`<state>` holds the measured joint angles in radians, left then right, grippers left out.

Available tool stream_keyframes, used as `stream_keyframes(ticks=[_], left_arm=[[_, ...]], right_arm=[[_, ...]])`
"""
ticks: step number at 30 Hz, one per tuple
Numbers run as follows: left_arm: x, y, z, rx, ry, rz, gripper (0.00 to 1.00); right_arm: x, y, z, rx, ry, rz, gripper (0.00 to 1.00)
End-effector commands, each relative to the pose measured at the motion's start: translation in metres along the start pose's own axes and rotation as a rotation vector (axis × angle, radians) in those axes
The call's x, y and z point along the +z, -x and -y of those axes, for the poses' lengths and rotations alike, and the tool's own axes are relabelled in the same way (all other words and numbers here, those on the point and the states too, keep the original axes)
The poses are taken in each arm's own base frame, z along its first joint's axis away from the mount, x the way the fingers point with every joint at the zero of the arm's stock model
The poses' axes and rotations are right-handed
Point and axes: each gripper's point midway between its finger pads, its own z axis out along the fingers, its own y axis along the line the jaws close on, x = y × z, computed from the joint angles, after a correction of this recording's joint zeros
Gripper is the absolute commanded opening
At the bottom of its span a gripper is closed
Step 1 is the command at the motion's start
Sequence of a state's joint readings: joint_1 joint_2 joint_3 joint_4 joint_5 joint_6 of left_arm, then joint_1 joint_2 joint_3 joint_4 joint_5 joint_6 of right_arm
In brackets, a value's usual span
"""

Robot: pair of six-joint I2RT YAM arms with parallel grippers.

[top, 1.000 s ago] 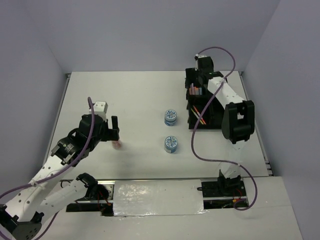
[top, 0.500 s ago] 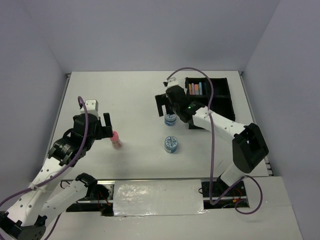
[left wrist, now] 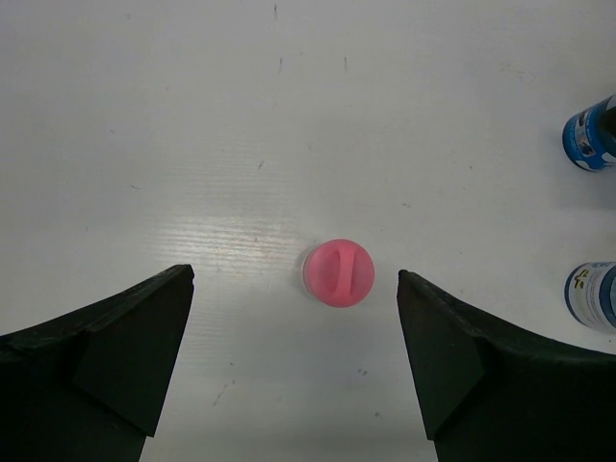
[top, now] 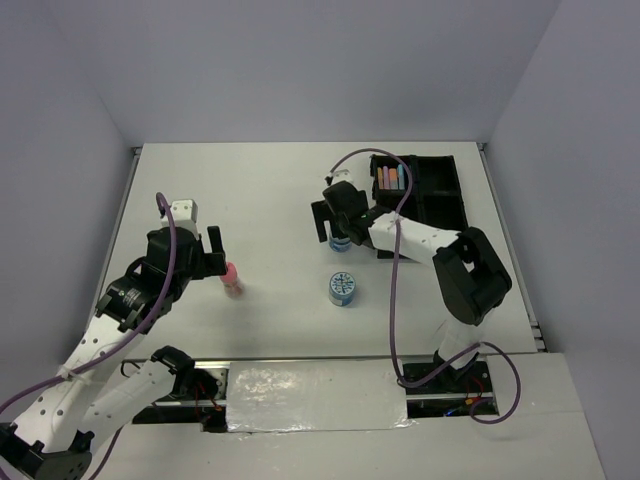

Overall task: Sort the stationery into containers
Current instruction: Pick up the stationery from the center of the board.

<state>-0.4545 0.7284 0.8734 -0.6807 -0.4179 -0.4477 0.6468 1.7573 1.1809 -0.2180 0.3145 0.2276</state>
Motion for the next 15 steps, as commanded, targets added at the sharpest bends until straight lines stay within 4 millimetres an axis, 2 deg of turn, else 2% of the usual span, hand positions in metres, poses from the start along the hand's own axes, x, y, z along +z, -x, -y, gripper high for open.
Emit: stream_keyframes(ticks=[1, 4, 7, 10, 12, 14, 15], left_arm=[[-0.006, 0.017, 0.004, -0.016, -0.024, 0.048, 0.99], [-0.006, 0.017, 0.004, -0.019, -0.027, 0.051, 0.99], [-0.007, 0.017, 0.005, -0.018, -0.030, 0.053, 0.99], [-0.006, 0.017, 0.005, -0.016, -0.029, 0.051, 0.99], [-0.006, 0.017, 0.005, -0.018, -0.029, 0.052, 0.99], [-0.006, 0.017, 0.005, -0.014, -0.030, 0.050, 0.99], [-0.006, 0.017, 0.005, -0.017, -0.031, 0.053, 0.99]], right_arm=[[0.009, 0.021, 0.000, 0.048, -0.008, 0.048, 0.99], [0.011, 0.015, -0.004, 0.052, 0.018, 0.044, 0.95], [0.013, 0.009, -0.005, 0.053, 0.027, 0.030, 0.81], [0.014, 0.007, -0.005, 0.051, 0.027, 0.024, 0.76], [0.014, 0.005, -0.006, 0.048, 0.032, 0.021, 0.69], [0.014, 0.004, -0.005, 0.049, 0.028, 0.016, 0.69], [0.015, 0.003, -0.004, 0.048, 0.023, 0.009, 0.71]])
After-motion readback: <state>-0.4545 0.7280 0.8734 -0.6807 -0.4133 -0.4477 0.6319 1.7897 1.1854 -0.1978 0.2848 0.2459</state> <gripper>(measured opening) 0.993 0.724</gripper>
